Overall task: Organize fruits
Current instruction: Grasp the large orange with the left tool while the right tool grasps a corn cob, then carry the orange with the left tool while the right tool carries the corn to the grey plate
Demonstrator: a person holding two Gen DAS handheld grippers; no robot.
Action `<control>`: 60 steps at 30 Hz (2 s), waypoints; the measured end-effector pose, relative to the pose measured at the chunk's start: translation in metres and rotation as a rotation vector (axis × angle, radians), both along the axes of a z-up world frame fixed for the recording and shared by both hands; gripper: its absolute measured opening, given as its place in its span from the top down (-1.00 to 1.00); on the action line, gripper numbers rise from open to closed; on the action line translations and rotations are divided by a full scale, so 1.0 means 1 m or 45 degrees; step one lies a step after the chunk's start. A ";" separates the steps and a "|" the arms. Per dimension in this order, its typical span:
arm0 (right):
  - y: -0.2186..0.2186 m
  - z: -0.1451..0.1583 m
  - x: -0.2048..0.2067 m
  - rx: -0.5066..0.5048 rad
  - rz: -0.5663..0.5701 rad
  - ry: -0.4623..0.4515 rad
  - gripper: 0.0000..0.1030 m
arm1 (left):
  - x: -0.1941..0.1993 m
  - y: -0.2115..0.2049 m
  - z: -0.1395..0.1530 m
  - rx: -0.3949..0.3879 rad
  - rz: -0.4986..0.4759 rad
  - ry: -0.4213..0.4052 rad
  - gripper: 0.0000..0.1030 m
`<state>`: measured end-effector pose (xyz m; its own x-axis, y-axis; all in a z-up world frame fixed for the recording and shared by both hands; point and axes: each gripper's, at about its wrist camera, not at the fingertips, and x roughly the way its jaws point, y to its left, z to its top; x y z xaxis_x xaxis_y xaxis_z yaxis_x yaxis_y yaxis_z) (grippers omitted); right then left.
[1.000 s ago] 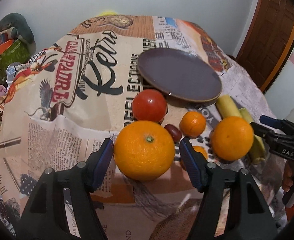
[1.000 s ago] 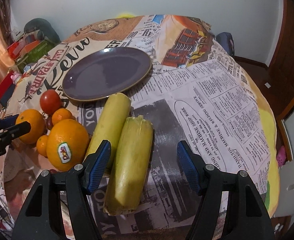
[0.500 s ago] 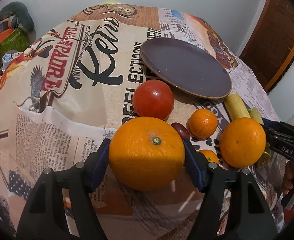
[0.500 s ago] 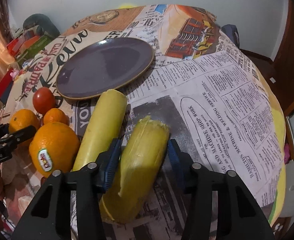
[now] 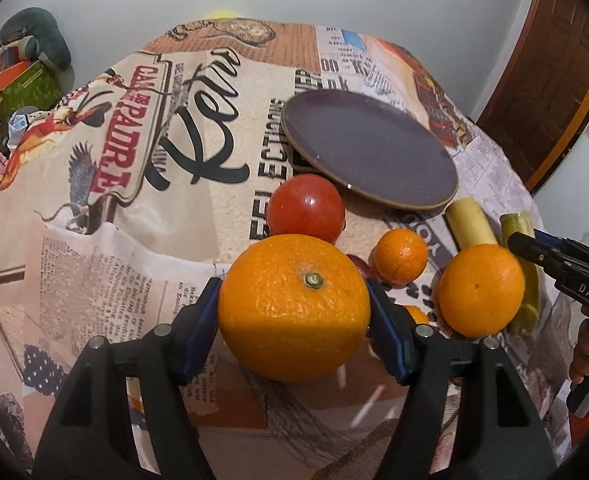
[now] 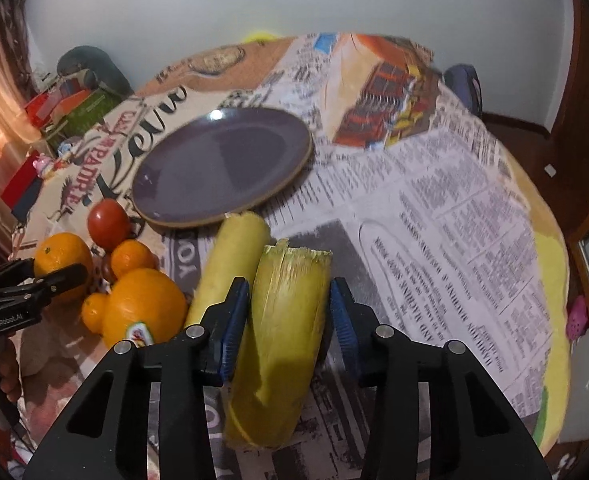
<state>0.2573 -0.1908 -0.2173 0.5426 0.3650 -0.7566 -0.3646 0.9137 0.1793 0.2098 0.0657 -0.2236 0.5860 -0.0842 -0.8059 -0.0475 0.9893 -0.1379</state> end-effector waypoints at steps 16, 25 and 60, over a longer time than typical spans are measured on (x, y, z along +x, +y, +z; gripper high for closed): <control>-0.009 0.047 -0.007 0.047 -0.010 -0.169 0.31 | -0.012 -0.006 0.067 0.030 0.008 -0.211 -0.33; -0.005 0.075 -0.003 0.092 0.010 -0.257 0.31 | 0.004 -0.011 0.088 0.047 0.006 -0.274 -0.33; 0.056 0.052 0.082 0.022 0.195 -0.172 0.31 | 0.126 -0.027 0.029 0.092 -0.074 -0.102 -0.33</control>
<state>0.3390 -0.1351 -0.1652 0.5760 0.4630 -0.6737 -0.5207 0.8431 0.1342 0.3355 0.0387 -0.1946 0.6444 -0.0630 -0.7621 0.0183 0.9976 -0.0670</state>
